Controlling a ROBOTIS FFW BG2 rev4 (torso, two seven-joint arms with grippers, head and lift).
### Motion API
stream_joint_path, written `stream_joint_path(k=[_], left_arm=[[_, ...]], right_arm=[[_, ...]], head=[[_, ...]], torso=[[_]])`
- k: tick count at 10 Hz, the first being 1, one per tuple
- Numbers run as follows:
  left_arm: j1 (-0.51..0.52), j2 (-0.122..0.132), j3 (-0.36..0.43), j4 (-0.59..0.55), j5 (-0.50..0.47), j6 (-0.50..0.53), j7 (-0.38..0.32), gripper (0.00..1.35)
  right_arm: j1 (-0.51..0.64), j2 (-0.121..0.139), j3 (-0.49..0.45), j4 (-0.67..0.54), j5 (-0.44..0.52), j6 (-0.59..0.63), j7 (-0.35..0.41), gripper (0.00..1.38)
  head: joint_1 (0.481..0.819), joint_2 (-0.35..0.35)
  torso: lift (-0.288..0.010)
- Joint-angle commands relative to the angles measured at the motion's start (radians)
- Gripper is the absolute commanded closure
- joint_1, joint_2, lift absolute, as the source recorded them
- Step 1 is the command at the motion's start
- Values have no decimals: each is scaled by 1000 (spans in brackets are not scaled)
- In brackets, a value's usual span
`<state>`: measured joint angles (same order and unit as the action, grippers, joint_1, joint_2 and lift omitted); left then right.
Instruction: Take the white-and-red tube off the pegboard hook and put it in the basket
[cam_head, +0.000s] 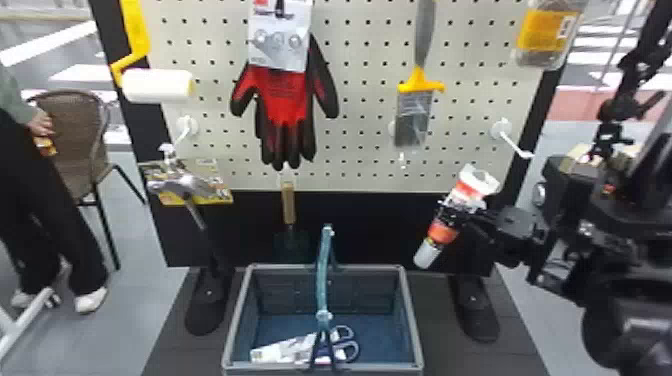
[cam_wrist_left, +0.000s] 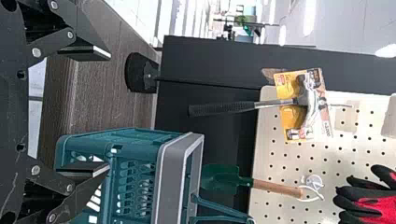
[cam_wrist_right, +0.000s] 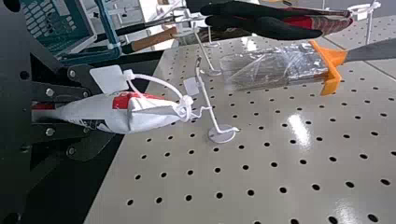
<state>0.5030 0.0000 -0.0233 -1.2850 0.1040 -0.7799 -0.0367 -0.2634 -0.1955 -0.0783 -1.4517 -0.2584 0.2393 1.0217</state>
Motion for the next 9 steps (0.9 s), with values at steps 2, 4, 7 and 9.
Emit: stream_joint_path(k=[2,4,7,9], left_arm=[[0,-3,-1,5,-1,2,0,438],[0,-3,-3,5,-1,4,0,438],[0,-3,-4,5,-1,8,0,438],[0,-3,-9,5,-3,13,1,438]], right_arm=[[30,27,14,-8,-21,-9,-11,1098],[51,33,14,-25,-38,-9,-22,1098],[56,53,31,66,-113,-49,-35,1098],[45,68,38,123,-142,-75,-45,1098]], head=[[549,0],[549,0],[549,0],[549,0]], torso=[[-100],[-100],[-100],[-100]])
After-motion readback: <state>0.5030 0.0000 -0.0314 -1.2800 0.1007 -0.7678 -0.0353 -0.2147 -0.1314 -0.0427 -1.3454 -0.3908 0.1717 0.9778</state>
